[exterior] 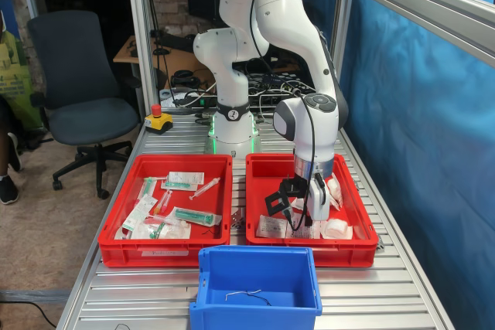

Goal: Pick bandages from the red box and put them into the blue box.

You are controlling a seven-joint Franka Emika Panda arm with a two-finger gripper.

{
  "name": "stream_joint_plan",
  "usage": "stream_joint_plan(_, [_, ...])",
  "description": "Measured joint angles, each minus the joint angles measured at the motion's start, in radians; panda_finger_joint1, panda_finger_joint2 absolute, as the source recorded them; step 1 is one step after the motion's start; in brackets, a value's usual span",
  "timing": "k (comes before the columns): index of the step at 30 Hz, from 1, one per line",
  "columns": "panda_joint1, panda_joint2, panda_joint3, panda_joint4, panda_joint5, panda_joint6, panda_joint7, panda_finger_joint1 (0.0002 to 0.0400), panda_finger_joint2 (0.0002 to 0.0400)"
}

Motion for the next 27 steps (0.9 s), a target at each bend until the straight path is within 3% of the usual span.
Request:
stream_joint_plan(2, [0.000, 0.000, -0.002, 0.002, 0.000, 0.000, 0.000, 0.0021, 0.0021])
stream_joint_plan(11, [0.001, -0.013, -0.021, 0.008, 0.000, 0.000, 0.000, 0.0021, 0.0021])
stream_joint_plan(19, [0.002, -0.079, -0.036, 0.009, 0.000, 0.000, 0.000, 0.0021, 0.0021])
stream_joint_plan(26, [0.002, -0.148, -0.044, 0.013, 0.000, 0.000, 0.000, 0.0034, 0.0034])
stream_joint_plan(27, [0.002, -0.155, -0.045, 0.014, 0.000, 0.000, 0.000, 0.0051, 0.0051])
